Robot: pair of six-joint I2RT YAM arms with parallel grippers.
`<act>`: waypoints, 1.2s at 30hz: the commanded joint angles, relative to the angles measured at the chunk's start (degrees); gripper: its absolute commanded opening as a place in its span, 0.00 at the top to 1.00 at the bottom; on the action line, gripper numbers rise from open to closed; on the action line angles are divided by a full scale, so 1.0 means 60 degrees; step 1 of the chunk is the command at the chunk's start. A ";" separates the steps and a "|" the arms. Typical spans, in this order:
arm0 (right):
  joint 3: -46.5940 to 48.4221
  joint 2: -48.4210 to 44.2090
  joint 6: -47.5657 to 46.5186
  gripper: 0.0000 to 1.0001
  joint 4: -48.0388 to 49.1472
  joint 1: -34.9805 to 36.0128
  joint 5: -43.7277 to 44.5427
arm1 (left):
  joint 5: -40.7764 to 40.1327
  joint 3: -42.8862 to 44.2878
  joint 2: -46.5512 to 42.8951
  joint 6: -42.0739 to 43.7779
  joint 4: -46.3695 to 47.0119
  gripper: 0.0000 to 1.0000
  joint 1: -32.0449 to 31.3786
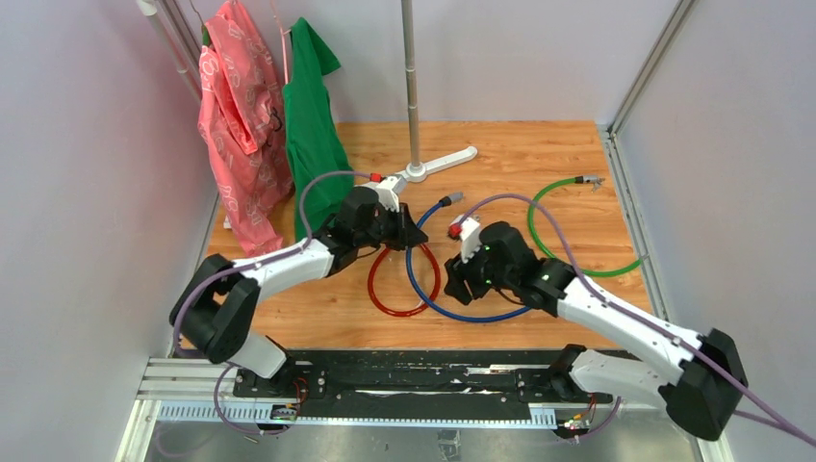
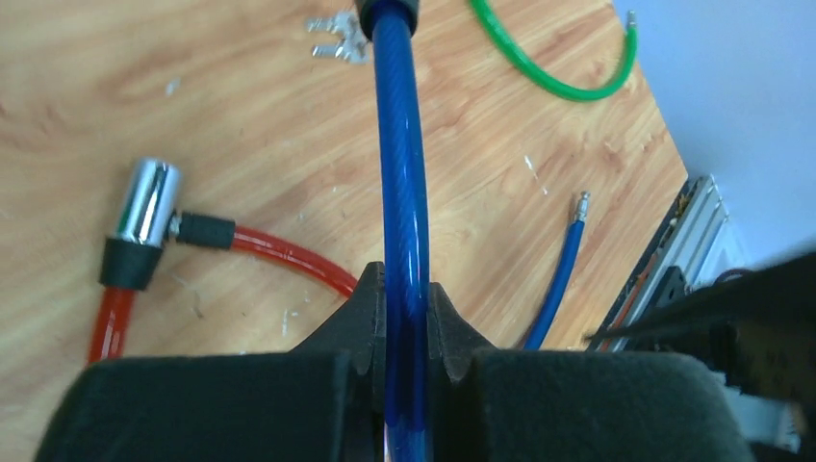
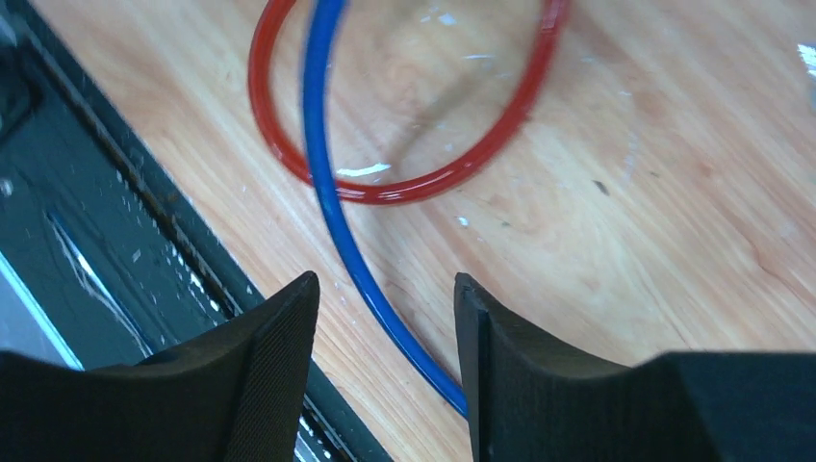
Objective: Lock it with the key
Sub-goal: Pick up the lock from the center of the board.
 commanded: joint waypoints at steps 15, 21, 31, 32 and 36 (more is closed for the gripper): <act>-0.0613 -0.1408 1.1680 0.37 -0.6636 -0.1989 0.5883 | -0.0087 -0.2027 -0.2063 0.1754 0.1086 1.00 -0.0088; -0.0545 0.0065 1.0906 0.34 -0.5127 -0.1981 0.6044 | -0.0197 -0.2143 -0.2081 0.1535 0.1094 1.00 -0.0149; -0.0965 0.1437 1.0035 0.34 -0.3161 -0.2319 0.5876 | -0.0389 -0.2185 -0.2035 0.1286 0.1157 1.00 -0.0311; -0.0964 0.1620 0.9968 0.34 -0.3057 -0.2376 0.5852 | -0.0398 -0.2155 -0.2014 0.1290 0.1157 1.00 -0.0312; -0.1071 0.2026 0.9738 0.39 -0.2789 -0.2490 0.5634 | -0.0377 -0.2120 -0.1966 0.1256 0.1157 1.00 -0.0319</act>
